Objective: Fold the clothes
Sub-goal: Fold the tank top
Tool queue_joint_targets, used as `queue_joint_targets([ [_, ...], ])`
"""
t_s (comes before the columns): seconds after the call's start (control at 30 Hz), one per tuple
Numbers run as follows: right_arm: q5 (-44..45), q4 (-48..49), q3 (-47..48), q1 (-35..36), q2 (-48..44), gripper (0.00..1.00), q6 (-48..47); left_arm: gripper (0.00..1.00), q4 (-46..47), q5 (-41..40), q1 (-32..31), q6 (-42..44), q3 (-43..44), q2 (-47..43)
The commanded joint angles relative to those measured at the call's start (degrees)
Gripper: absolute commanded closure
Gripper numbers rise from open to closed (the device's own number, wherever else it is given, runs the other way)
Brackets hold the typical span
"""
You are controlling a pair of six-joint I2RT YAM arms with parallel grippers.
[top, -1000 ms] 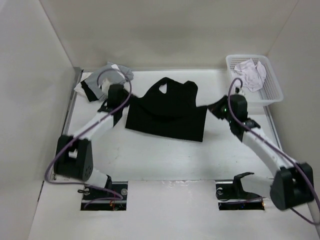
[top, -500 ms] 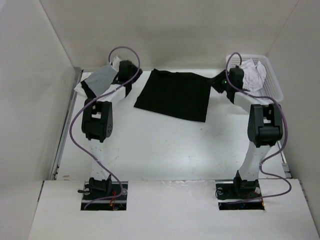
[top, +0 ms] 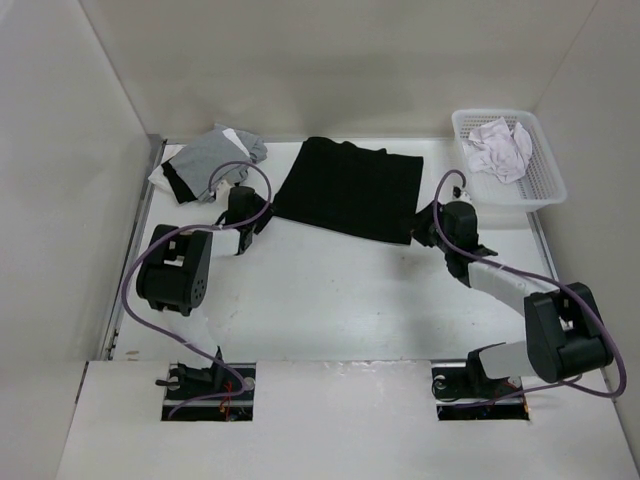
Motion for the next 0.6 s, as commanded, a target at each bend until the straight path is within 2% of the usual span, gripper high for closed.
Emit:
queue_joint_targets([
  [0.0,3.3,4.8,-4.6,0.6,-0.6,0.72,-0.3,0.61,5.9,4.1,0.4,-1.6,3.0,3.1],
  [0.1,3.9,5.9,-8.2,0.4,-0.4,0.64,1.7,0.76,5.1,2.8,0.7,-2.2,3.1,4.0],
  [0.23,5.6,6.9,-10.6,0.0,2.4,0.6,3.9,0.93,5.7,2.1,2.0,-2.7,2.9,5.2],
  [0.33,5.7,9.9,-11.1,0.3,4.6,0.58,5.6,0.98,8.3,2.0,3.1,-3.6,1.2,4.6],
  [0.47,6.7,12.0,-10.2,0.0,7.0,0.51,7.6,0.98,9.2,1.9,3.6,-3.6,-1.5,3.7],
  [0.57,8.2,13.8,-9.4,0.2,9.2,0.5,10.1,0.98,10.1,1.9,3.9,-4.1,-3.0,3.8],
])
